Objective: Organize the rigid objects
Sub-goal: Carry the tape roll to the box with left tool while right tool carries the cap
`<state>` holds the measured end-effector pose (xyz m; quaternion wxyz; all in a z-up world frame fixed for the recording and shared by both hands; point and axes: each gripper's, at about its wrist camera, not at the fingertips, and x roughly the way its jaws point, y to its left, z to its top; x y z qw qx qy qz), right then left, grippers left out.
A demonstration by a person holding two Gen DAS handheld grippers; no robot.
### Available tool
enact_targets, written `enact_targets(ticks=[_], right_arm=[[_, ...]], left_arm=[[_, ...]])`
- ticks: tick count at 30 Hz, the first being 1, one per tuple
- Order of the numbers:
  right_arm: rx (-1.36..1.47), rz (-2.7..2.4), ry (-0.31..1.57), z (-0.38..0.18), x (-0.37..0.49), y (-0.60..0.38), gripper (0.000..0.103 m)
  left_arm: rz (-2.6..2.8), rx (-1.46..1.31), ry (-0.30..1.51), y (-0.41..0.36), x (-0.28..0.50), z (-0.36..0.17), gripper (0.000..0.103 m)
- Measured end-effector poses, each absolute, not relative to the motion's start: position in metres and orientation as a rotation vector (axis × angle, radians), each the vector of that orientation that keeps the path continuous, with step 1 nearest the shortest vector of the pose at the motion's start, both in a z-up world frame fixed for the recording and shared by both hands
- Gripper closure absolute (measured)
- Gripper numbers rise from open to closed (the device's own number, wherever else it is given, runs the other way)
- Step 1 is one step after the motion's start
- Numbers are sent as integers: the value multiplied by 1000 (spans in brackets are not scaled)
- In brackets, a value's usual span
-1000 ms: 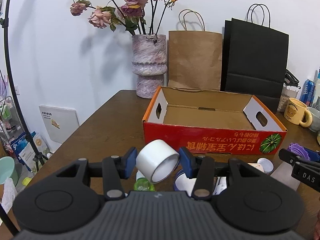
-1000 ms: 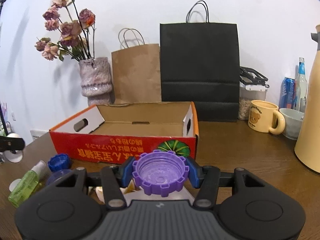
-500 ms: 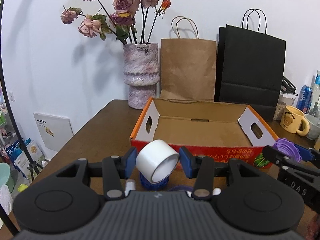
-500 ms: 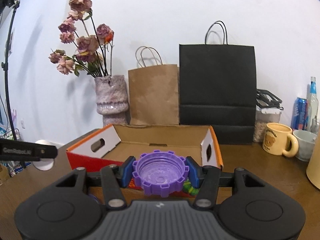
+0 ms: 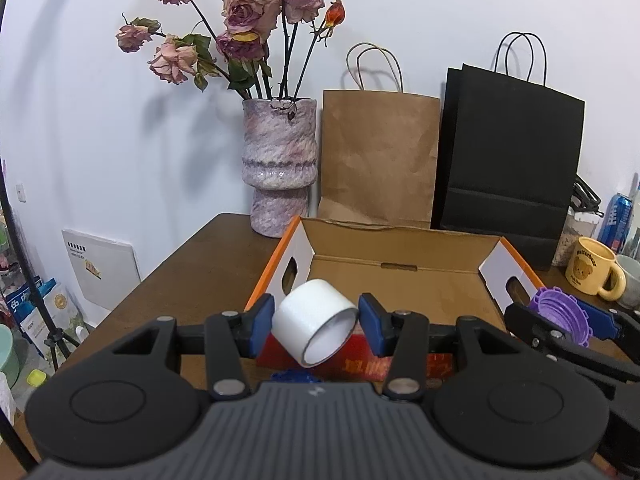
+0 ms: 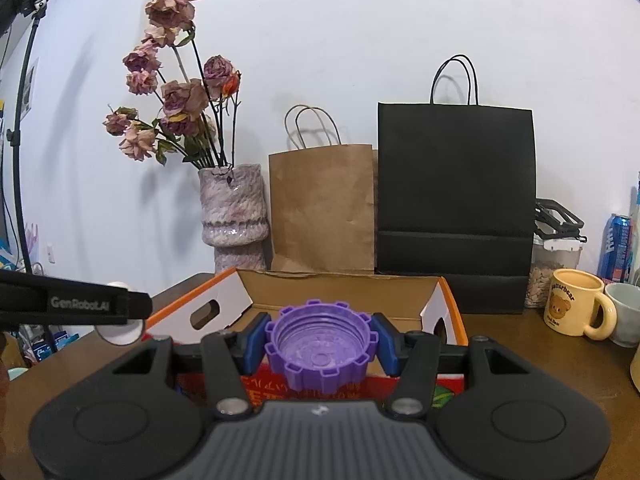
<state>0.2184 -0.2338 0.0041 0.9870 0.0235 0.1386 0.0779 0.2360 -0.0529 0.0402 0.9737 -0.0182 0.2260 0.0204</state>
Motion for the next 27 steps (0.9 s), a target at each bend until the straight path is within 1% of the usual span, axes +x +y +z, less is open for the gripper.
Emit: enact_targets(ticks=[27], right_arm=[[20, 134, 331, 12, 300, -229, 50]], left_arm=[[55, -25, 483, -67, 323, 33, 55]])
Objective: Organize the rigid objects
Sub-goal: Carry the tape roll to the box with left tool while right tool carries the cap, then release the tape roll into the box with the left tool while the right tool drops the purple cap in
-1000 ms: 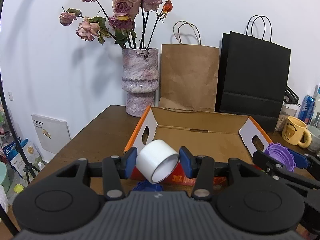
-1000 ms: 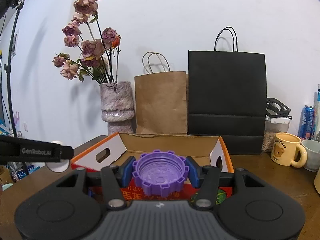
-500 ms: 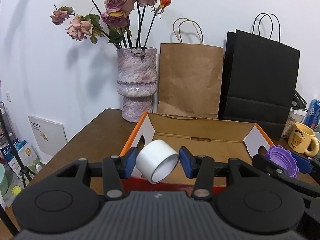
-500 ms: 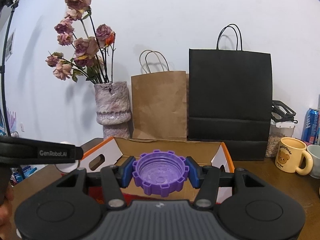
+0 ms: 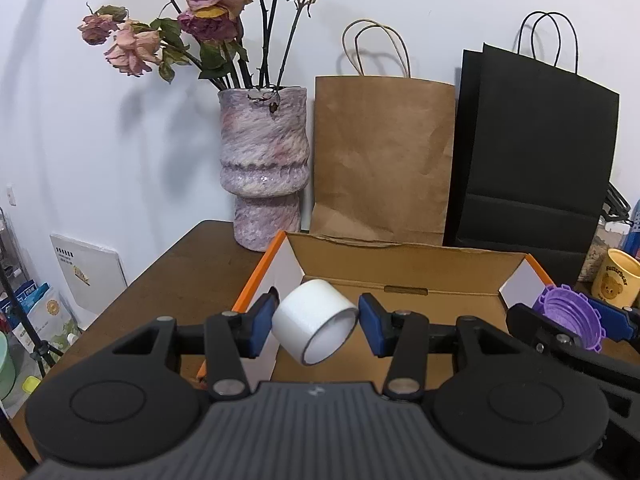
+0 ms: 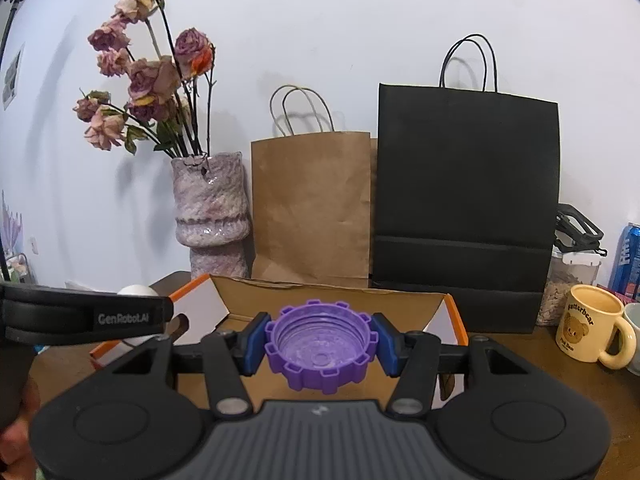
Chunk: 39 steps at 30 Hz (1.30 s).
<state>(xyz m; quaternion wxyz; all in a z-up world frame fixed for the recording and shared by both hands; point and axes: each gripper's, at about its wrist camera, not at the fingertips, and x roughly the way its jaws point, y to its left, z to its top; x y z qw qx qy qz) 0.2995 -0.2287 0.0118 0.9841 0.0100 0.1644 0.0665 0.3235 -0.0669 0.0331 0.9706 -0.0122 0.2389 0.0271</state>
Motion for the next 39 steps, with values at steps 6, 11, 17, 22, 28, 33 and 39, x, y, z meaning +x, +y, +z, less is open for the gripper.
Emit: enact_targets(ticks=[6, 11, 17, 22, 28, 33, 39], right_arm=[[7, 131, 348, 12, 318, -230, 50], [-8, 125, 361, 12, 331, -229, 50], [-34, 123, 400, 6, 346, -229, 50], [-47, 113, 420, 1, 352, -231, 50], [-76, 91, 438, -3, 354, -231, 9], [-68, 57, 433, -2, 354, -235, 0], [-51, 49, 454, -5, 355, -239, 0]], left_arm=[[63, -20, 488, -68, 345, 30, 55], [67, -7, 492, -70, 361, 27, 55], [68, 10, 506, -72, 377, 21, 55], [65, 21, 528, -71, 386, 15, 55], [76, 10, 525, -66, 387, 17, 19], [104, 13, 487, -65, 384, 22, 0], [106, 15, 491, -66, 384, 22, 0]])
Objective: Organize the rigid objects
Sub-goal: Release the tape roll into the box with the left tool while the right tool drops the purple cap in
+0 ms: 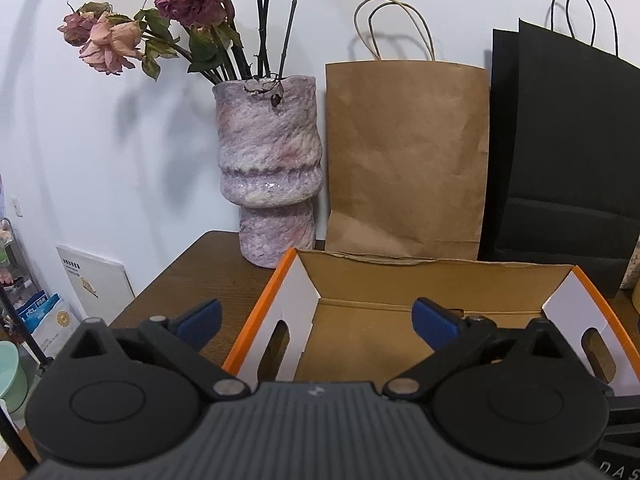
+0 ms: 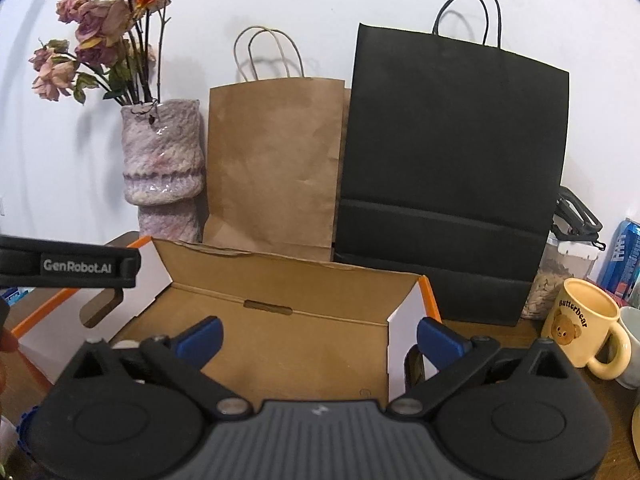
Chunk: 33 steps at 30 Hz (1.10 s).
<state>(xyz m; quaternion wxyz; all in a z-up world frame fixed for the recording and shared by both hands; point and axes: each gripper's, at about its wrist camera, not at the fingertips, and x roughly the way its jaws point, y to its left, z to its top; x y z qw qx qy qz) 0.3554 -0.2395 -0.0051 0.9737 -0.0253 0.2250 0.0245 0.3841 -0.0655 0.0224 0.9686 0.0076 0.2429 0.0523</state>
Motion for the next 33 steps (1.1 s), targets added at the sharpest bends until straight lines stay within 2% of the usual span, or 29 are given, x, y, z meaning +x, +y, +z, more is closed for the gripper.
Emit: enact_targets(ticks=[33], right_arm=[[-28, 82, 382, 8, 315, -248, 0]], left_arm=[[75, 9, 435, -62, 347, 33, 0]])
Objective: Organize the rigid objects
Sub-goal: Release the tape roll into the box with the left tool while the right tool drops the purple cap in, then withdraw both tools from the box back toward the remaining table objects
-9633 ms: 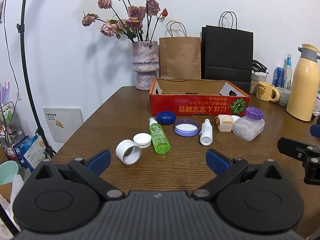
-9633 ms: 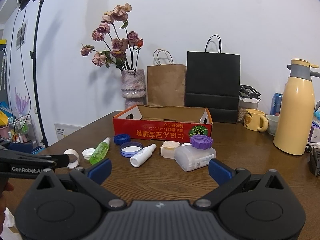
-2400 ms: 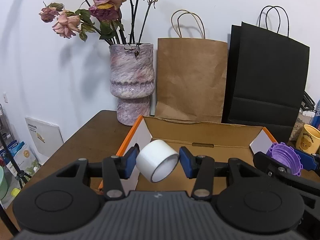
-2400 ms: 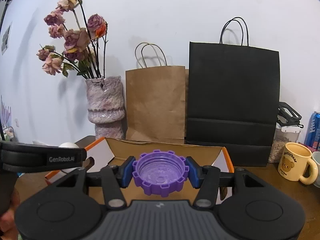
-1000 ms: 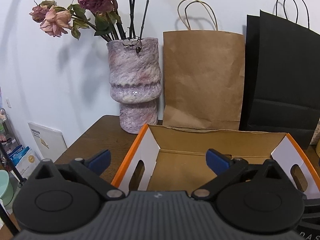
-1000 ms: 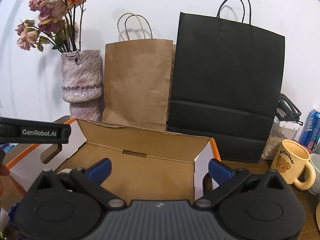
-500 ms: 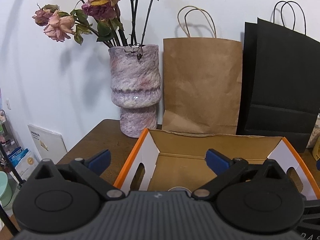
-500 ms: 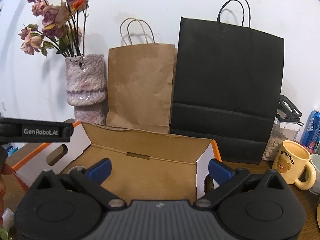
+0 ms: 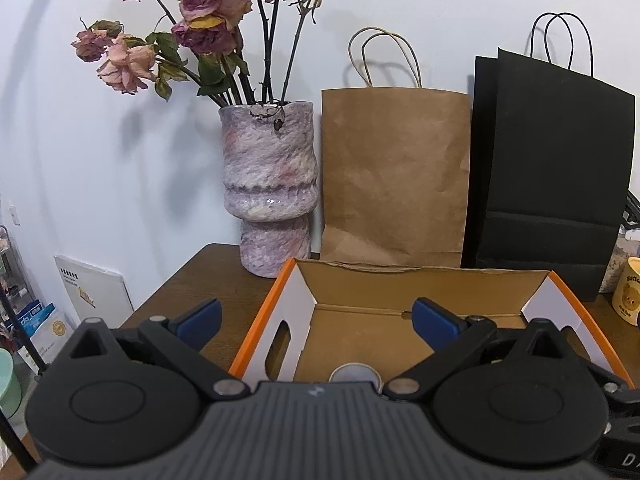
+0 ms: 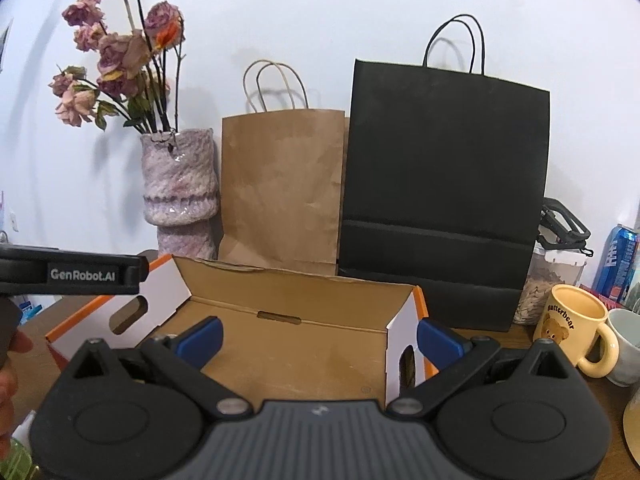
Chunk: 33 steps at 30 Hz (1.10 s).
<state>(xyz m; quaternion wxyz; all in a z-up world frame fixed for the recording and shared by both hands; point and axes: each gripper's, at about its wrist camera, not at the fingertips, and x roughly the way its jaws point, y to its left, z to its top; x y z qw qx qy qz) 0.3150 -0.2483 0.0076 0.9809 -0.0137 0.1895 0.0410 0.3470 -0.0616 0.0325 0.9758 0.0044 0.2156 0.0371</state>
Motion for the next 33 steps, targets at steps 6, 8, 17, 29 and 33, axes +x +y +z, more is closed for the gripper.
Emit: enact_targets(ticks=[6, 8, 17, 29, 33], right_arm=[[-30, 94, 359, 9, 296, -252, 0], [-32, 95, 355, 9, 290, -253, 0], [-50, 104, 340, 9, 259, -254, 0], [-52, 114, 328, 10, 219, -257, 0], [-50, 119, 320, 11, 205, -258, 0]], left_arm=[[72, 9, 432, -59, 332, 35, 0], [67, 11, 430, -59, 326, 36, 0], [53, 25, 427, -59, 300, 37, 0], [46, 17, 423, -57, 261, 40, 0], [46, 16, 424, -56, 249, 40, 0]])
